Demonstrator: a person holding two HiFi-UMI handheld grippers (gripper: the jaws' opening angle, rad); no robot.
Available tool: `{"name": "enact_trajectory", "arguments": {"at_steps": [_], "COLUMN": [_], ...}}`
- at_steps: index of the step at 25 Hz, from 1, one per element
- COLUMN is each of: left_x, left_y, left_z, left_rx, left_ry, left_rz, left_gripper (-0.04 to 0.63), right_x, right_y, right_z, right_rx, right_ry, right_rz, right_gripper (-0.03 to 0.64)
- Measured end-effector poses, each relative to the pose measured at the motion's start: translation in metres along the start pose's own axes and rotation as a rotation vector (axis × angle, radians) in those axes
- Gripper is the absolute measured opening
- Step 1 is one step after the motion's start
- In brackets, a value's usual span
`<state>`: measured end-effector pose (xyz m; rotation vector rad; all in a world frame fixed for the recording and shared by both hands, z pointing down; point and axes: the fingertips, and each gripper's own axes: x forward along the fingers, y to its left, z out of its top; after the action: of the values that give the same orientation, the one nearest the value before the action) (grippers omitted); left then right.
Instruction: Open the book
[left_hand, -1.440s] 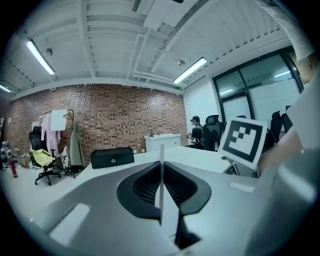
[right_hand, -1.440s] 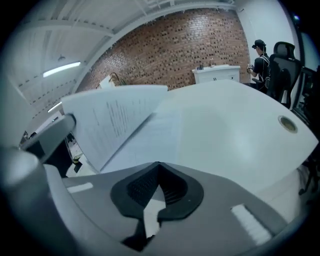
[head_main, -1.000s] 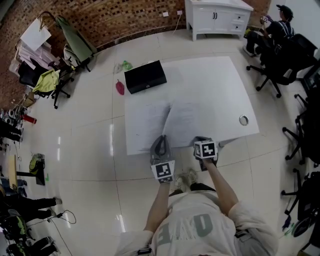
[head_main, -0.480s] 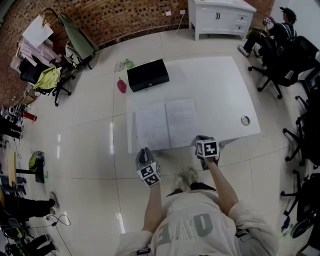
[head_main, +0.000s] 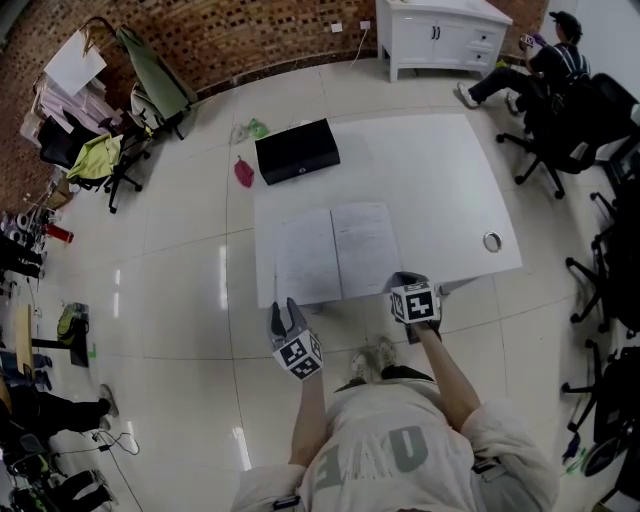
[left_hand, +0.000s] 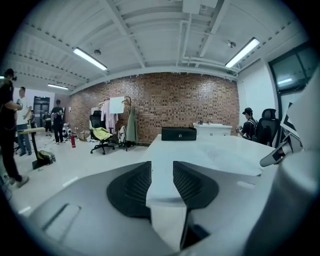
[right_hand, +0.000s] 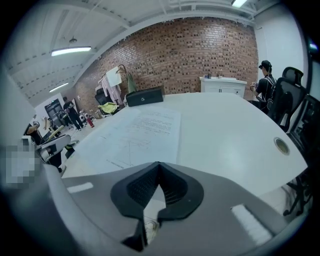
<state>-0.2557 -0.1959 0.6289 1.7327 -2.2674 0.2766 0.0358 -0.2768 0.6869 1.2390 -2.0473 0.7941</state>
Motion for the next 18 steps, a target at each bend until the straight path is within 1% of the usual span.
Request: {"name": "enact_trajectory", "arguments": {"at_steps": [3, 5, 7, 9, 10, 11, 12, 14, 15, 18], "left_x": [-0.006, -0.008, -0.008, -0.008, -0.009, -0.011, -0.013, -0.017, -0.019, -0.028], "left_y": [0.009, 0.013, 0.011, 0.006, 0.001, -0.007, -0.015, -0.032, -0.039, -0.055], "left_z": [0.010, 0.018, 0.029, 0.045, 0.055, 0.066, 0.079, 0.107, 0.119, 0.151], "left_rx": [-0.012, -0.024, -0.030, -0.047, -0.061, -0.073, -0.080, -0.083, -0.083, -0.086], "left_ry": [-0.040, -0.068, -0.100, -0.139, -0.161, -0.186, -0.214, -0.269, -0.295, -0.355], "left_rz": [0.028, 0.030, 0.020, -0.010, -0.041, -0.086, -0.139, -0.234, -0.268, -0.342], "left_gripper": [0.153, 0.153, 0.153, 0.143, 0.120, 0.036, 0.019, 0.018, 0.018, 0.018], "right_x": [-0.002, -0.005, -0.011, -0.019, -0.024, -0.031, -0.038, -0.053, -0.062, -0.091], "right_y": [0.005, 0.006, 0.007, 0.012, 0.015, 0.019, 0.023, 0.033, 0.038, 0.053], "right_z": [0.007, 0.013, 0.023, 0.036, 0.043, 0.051, 0.059, 0.076, 0.085, 0.107], "right_rx": [-0.008, -0.006, -0.002, 0.001, 0.000, -0.002, -0.001, 0.014, 0.025, 0.047], "right_ry": [-0.022, -0.047, -0.088, -0.135, -0.161, -0.191, -0.223, -0.296, -0.334, -0.426], "right_rz": [0.020, 0.021, 0.023, 0.035, 0.044, 0.055, 0.068, 0.102, 0.122, 0.188], "right_gripper": [0.005, 0.005, 0.005, 0.005, 0.005, 0.005, 0.005, 0.005, 0.005, 0.005]}}
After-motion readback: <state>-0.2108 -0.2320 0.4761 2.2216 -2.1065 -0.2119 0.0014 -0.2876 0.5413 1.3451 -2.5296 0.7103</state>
